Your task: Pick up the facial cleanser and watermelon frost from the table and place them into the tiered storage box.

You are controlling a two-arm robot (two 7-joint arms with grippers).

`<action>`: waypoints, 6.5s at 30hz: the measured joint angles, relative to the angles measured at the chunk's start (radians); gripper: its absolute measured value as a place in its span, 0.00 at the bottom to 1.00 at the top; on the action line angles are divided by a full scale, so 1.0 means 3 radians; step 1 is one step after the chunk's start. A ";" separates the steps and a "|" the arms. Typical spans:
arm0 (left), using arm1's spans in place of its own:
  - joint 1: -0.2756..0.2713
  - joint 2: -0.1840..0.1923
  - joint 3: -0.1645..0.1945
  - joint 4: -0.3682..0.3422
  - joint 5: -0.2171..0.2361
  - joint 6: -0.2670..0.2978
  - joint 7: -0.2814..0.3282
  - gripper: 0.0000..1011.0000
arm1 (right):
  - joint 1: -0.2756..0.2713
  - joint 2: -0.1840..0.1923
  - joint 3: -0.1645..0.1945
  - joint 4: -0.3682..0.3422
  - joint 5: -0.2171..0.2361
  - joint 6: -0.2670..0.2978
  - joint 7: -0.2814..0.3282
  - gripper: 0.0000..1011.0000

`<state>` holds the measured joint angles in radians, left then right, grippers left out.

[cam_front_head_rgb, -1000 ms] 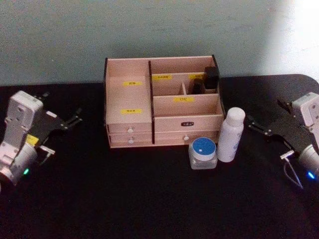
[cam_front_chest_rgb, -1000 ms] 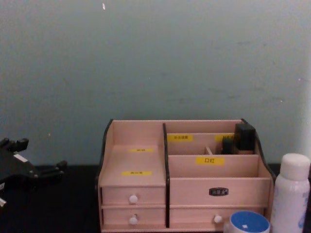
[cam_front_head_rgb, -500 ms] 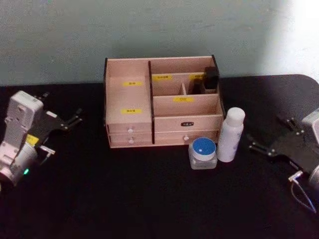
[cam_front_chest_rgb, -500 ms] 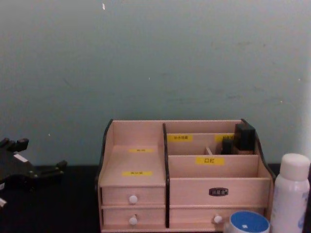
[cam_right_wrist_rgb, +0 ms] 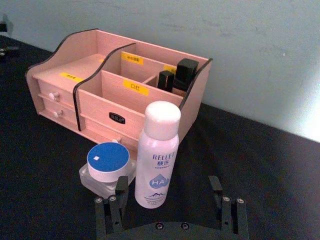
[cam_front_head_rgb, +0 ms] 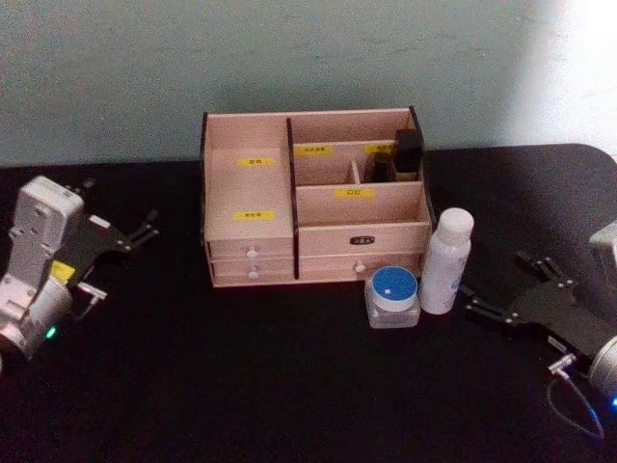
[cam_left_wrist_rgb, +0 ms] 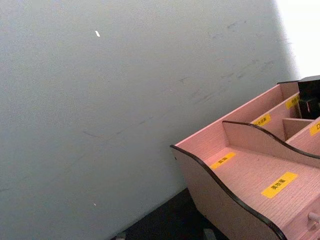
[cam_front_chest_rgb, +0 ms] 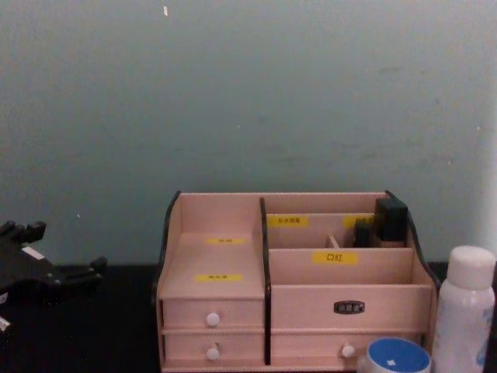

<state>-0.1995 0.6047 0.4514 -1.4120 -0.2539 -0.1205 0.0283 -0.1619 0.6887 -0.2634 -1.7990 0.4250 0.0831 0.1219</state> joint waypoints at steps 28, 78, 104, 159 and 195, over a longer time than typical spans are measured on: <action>0.0000 0.0000 0.0000 0.0000 0.0000 0.0000 0.0000 0.99 | 0.0529 -0.0560 -0.0093 0.0645 -0.0160 -0.0100 0.0344 0.99; 0.0000 0.0000 0.0000 0.0000 0.0000 0.0000 0.0000 0.99 | 0.0512 -0.0675 0.0047 0.0645 -0.0203 -0.0084 0.0480 0.59; 0.0000 0.0000 0.0000 0.0000 0.0000 0.0000 0.0000 0.99 | 0.0943 -0.0801 0.0075 0.0470 -0.0227 0.0027 0.0754 0.59; 0.0000 0.0000 0.0000 0.0000 0.0000 0.0000 0.0000 0.99 | 0.2366 -0.1534 -0.0462 0.2155 -0.0404 -0.0286 0.1030 0.59; 0.0000 0.0000 0.0000 0.0000 0.0000 0.0000 0.0000 0.99 | 0.2413 -0.1659 -0.0478 0.2575 -0.0521 -0.0241 0.1000 0.59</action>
<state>-0.1995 0.6047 0.4514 -1.4120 -0.2539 -0.1205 0.0282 0.5618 0.1910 -0.4069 -1.0265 0.2689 0.0109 0.4220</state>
